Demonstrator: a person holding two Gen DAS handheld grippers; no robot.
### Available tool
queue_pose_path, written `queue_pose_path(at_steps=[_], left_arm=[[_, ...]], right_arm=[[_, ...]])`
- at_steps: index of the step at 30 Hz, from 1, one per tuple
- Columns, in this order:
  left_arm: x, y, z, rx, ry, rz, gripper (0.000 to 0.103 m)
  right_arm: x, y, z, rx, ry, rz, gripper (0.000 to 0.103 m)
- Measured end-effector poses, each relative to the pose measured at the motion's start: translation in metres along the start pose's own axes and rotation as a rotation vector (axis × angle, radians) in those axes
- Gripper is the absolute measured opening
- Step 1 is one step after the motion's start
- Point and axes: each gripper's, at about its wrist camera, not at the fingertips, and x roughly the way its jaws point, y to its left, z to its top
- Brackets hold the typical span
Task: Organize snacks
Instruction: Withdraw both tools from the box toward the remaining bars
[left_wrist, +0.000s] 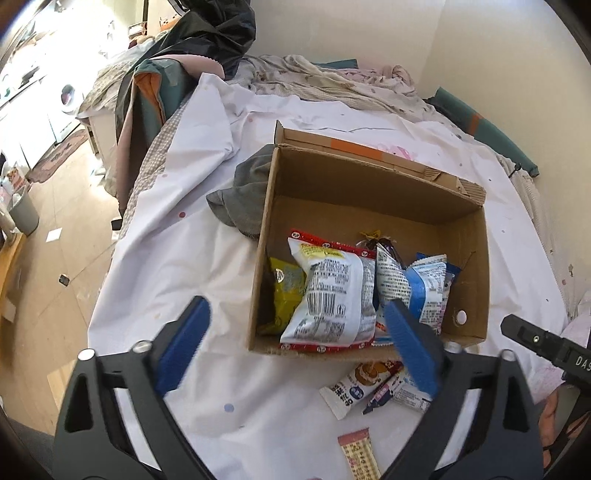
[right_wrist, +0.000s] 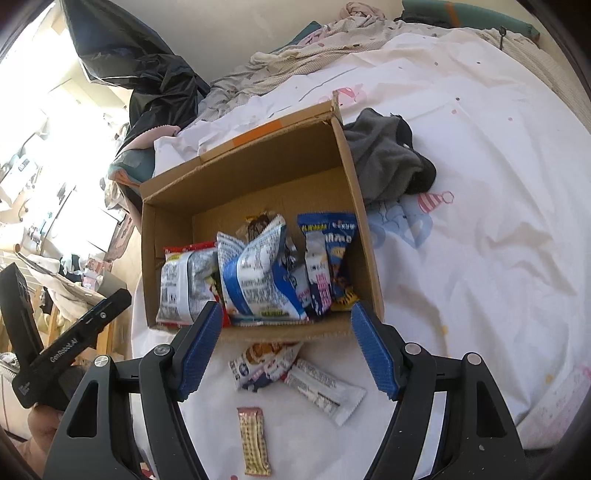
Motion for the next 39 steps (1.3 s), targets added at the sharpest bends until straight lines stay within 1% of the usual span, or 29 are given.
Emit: queue_pose_path(at_steps=[1, 5, 9, 11, 14, 17, 20, 21, 23, 25, 30, 31, 32, 34, 36, 37, 38, 39], left_arm=[[-0.002, 0.0, -0.001, 0.002, 0.001, -0.003, 0.101], [-0.008, -0.004, -0.012, 0.014, 0.009, -0.029, 0.101], [-0.006, -0.009, -0.027, -0.006, 0.046, -0.042, 0.101], [-0.003, -0.013, -0.033, -0.012, 0.069, -0.037, 0.101], [0.005, -0.021, -0.043, 0.004, 0.105, -0.01, 0.101], [0.017, -0.024, -0.047, 0.019, 0.163, -0.008, 0.101], [0.026, -0.02, -0.054, -0.016, 0.198, 0.001, 0.101], [0.03, -0.018, -0.058, -0.034, 0.221, 0.001, 0.101], [0.037, -0.017, -0.065, -0.054, 0.255, -0.008, 0.101], [0.047, -0.024, -0.077, -0.047, 0.306, -0.019, 0.099], [0.065, -0.046, -0.112, 0.007, 0.438, -0.047, 0.098], [0.069, -0.05, -0.121, 0.011, 0.476, -0.059, 0.097], [0.071, -0.054, -0.128, 0.015, 0.501, -0.069, 0.095], [0.074, -0.062, -0.14, 0.046, 0.543, -0.076, 0.083], [0.075, -0.07, -0.149, 0.104, 0.548, -0.049, 0.077], [0.074, -0.072, -0.151, 0.131, 0.54, -0.029, 0.069], [0.073, -0.073, -0.153, 0.151, 0.529, -0.004, 0.063], [0.072, -0.073, -0.155, 0.168, 0.526, 0.026, 0.052]], right_arm=[[0.0, 0.0, -0.002, 0.0, 0.002, -0.001, 0.075], [-0.003, 0.0, -0.011, 0.0, 0.011, -0.007, 0.075], [-0.004, -0.002, -0.022, 0.003, 0.021, -0.02, 0.075], [-0.004, -0.007, -0.026, 0.012, 0.029, -0.032, 0.075], [-0.004, -0.016, -0.03, 0.034, 0.041, -0.05, 0.075], [-0.001, -0.029, -0.033, 0.072, 0.063, -0.084, 0.075], [0.006, -0.045, -0.034, 0.133, 0.099, -0.119, 0.075], [0.01, -0.052, -0.034, 0.164, 0.118, -0.13, 0.075], [0.016, -0.061, -0.034, 0.218, 0.14, -0.124, 0.075], [0.022, -0.067, -0.034, 0.257, 0.16, -0.112, 0.075], [0.028, -0.065, -0.034, 0.24, 0.177, -0.142, 0.075], [0.029, -0.064, -0.034, 0.235, 0.178, -0.146, 0.075], [0.029, -0.063, -0.034, 0.232, 0.179, -0.148, 0.075], [0.03, -0.063, -0.034, 0.231, 0.181, -0.148, 0.075], [0.03, -0.062, -0.034, 0.231, 0.185, -0.149, 0.075], [0.03, -0.062, -0.034, 0.23, 0.188, -0.149, 0.075], [0.03, -0.06, -0.035, 0.226, 0.191, -0.144, 0.075], [0.031, -0.058, -0.035, 0.219, 0.193, -0.144, 0.075]])
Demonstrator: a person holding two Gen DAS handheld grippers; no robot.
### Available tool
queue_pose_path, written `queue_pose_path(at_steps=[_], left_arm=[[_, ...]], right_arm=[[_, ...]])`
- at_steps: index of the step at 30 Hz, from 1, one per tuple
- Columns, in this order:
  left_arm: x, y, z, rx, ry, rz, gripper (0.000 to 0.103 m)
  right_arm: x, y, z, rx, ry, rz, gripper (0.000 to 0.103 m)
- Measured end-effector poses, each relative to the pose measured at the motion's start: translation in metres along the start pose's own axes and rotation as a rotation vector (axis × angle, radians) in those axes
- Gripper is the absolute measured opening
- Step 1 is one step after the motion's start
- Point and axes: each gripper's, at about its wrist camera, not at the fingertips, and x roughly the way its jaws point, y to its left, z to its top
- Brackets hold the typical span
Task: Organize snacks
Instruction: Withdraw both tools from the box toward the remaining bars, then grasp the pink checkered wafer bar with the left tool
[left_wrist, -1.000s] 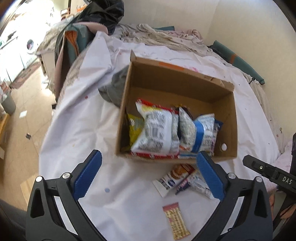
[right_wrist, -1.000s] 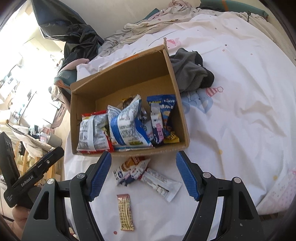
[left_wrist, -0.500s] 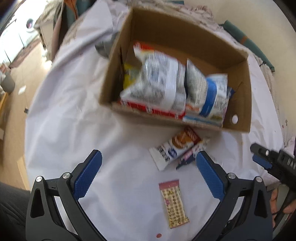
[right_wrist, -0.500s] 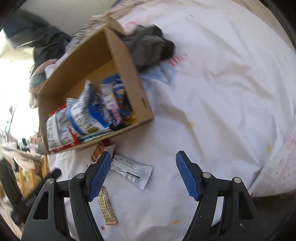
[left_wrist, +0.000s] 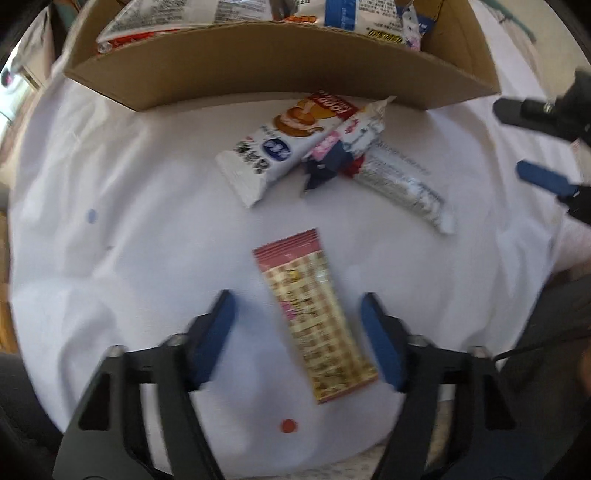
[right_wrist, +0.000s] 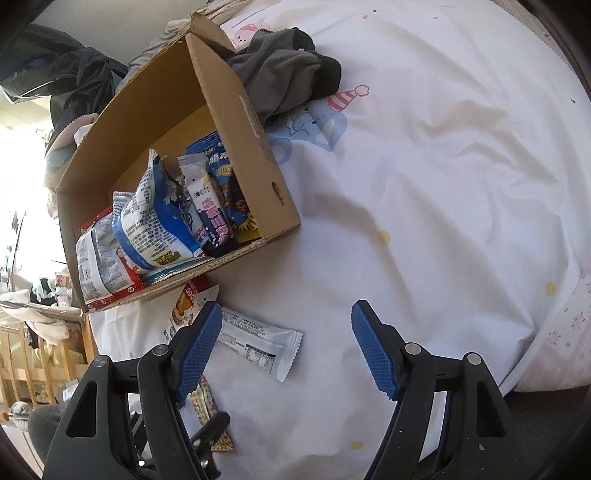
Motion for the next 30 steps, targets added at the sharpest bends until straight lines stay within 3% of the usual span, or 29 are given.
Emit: queue_pose_path(at_steps=[3, 6, 10, 16, 20, 24, 30], left_arm=[[0.001, 0.004, 0.0, 0.003, 0.012, 0.007, 0.022], [-0.002, 0.013, 0.003, -0.026, 0.033, -0.018, 0.022], [-0.013, 0.028, 0.01, -0.08, 0.013, -0.005, 0.022], [-0.023, 0.054, 0.013, -0.173, -0.029, 0.028, 0.022], [-0.034, 0.063, 0.014, -0.208, -0.072, 0.039, 0.022], [-0.047, 0.066, 0.024, -0.225, -0.097, 0.049, 0.022], [-0.043, 0.069, 0.022, -0.22, -0.104, 0.051, 0.022]], right_arm=[[0.002, 0.007, -0.001, -0.034, 0.001, -0.022, 0.075], [0.005, 0.014, 0.001, -0.063, 0.01, -0.021, 0.075], [0.02, 0.032, -0.004, -0.15, 0.102, 0.011, 0.075], [0.04, 0.075, -0.015, -0.411, 0.138, -0.111, 0.076], [0.047, 0.083, -0.014, -0.443, 0.147, -0.12, 0.076], [0.061, 0.089, -0.017, -0.51, 0.164, -0.199, 0.076], [0.084, 0.098, -0.028, -0.588, 0.218, -0.249, 0.076]])
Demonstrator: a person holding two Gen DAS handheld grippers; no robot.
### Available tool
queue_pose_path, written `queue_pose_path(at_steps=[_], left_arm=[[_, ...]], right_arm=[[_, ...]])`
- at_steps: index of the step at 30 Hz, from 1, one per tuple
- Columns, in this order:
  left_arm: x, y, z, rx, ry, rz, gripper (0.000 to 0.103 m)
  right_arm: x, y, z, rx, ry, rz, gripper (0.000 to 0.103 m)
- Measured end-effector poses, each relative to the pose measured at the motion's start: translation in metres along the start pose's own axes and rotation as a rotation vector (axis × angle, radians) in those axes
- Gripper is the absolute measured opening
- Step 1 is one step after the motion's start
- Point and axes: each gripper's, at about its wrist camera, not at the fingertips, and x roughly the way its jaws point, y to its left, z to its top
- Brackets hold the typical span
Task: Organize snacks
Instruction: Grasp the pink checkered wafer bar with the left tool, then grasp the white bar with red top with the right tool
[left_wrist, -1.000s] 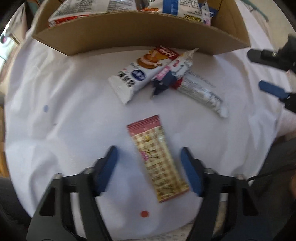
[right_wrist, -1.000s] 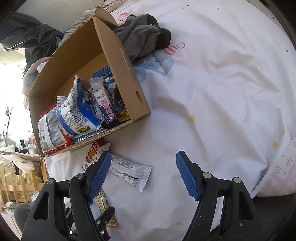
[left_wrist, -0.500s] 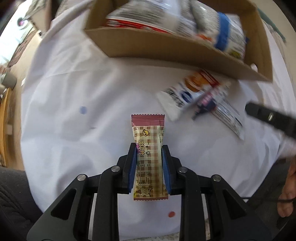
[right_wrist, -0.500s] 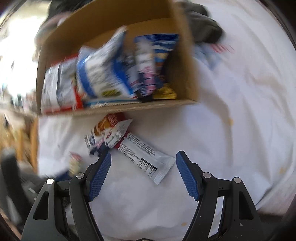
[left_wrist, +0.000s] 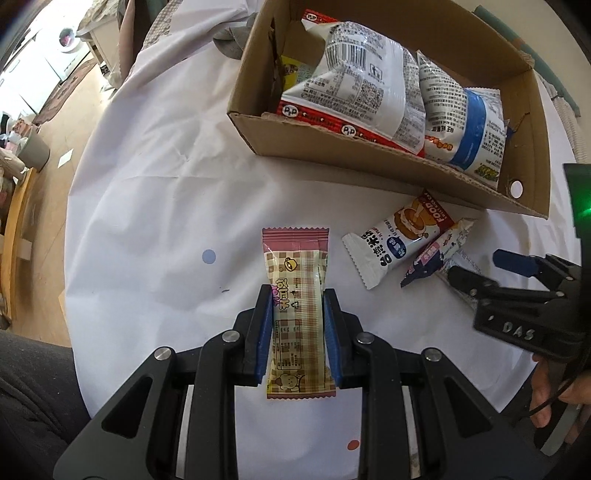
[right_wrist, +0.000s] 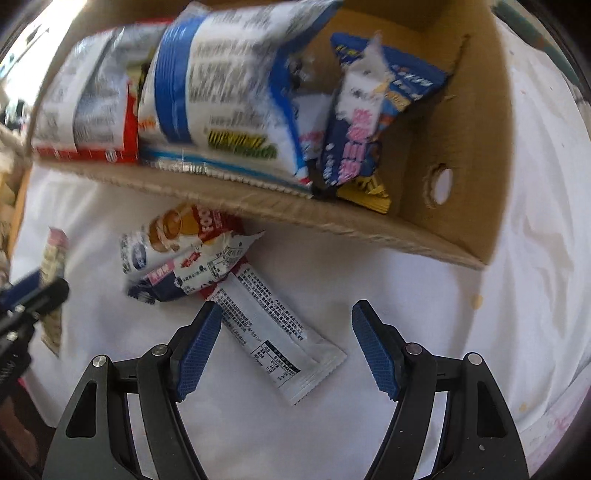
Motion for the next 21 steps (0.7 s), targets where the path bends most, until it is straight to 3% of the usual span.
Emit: queue_pose_path(at_steps=[6, 11, 21], left_arm=[[0.002, -0.006, -0.003, 0.023, -0.03, 0.023, 0.022], [-0.002, 0.0, -0.002, 0.006, -0.042, 0.029, 0.022], [-0.006, 0.015, -0.006, -0.016, -0.065, 0.064, 0.022]], right_arm=[[0.005, 0.024, -0.008, -0.081, 0.018, -0.018, 0.07], [0.001, 0.038, -0.016, -0.122, 0.026, 0.023, 0.036], [-0.004, 0.068, -0.058, -0.094, 0.109, 0.239, 0.033]])
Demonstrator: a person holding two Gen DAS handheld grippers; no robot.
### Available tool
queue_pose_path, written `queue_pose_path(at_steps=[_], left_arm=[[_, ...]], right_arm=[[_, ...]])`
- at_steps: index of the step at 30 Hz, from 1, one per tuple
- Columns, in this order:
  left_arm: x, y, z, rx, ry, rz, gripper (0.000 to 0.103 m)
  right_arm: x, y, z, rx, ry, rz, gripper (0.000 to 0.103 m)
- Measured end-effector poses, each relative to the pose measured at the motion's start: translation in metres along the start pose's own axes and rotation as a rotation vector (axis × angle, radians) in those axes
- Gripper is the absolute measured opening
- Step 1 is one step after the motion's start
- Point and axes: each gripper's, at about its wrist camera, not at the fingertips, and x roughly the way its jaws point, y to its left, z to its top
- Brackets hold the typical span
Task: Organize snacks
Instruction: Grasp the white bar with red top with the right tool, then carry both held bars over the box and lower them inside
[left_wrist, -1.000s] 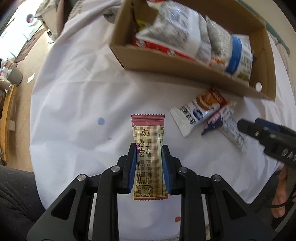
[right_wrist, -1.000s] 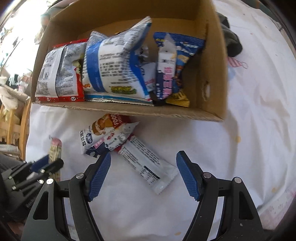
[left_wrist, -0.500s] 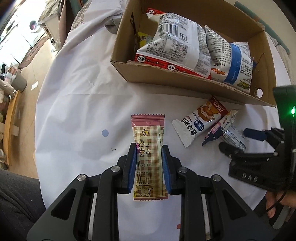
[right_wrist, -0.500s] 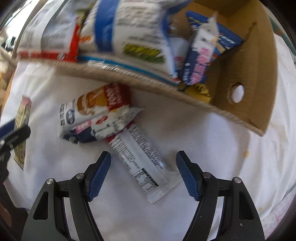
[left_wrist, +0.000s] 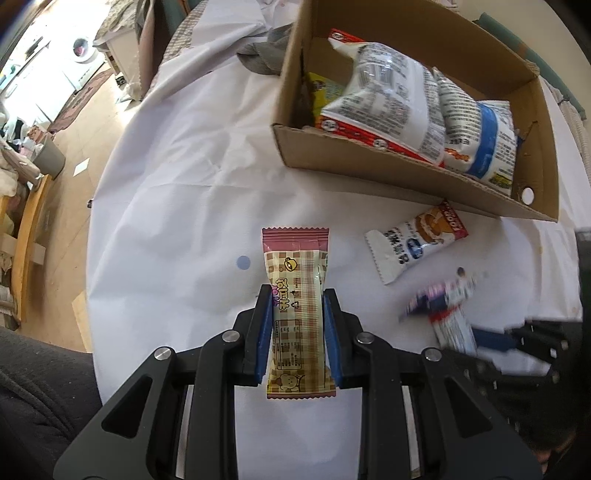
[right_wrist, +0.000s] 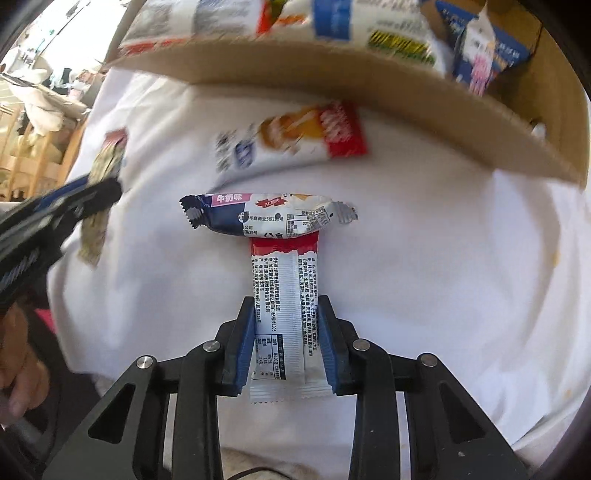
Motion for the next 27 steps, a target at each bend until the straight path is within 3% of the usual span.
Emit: queue_pose_path(at_steps=[7, 10, 12, 19, 27], left_arm=[[0.0, 0.013, 0.003, -0.035, -0.009, 0.037, 0.022], [-0.003, 0.017, 0.003, -0.043, -0.017, 0.034, 0.022], [-0.007, 0.018, 0.0, -0.039, -0.027, 0.033, 0.022], [-0.033, 0.033, -0.001, -0.085, -0.083, -0.047, 0.022], [-0.061, 0.035, 0.015, -0.097, -0.153, -0.07, 0.022]], right_arm=[[-0.01, 0.014, -0.017, 0.039, -0.017, 0.179, 0.033], [-0.021, -0.003, -0.003, 0.043, -0.05, 0.248, 0.033], [-0.027, 0.006, 0.013, 0.02, -0.109, 0.274, 0.033], [-0.076, 0.002, 0.009, 0.008, -0.321, 0.355, 0.033], [-0.097, -0.016, 0.008, 0.03, -0.403, 0.405, 0.033]])
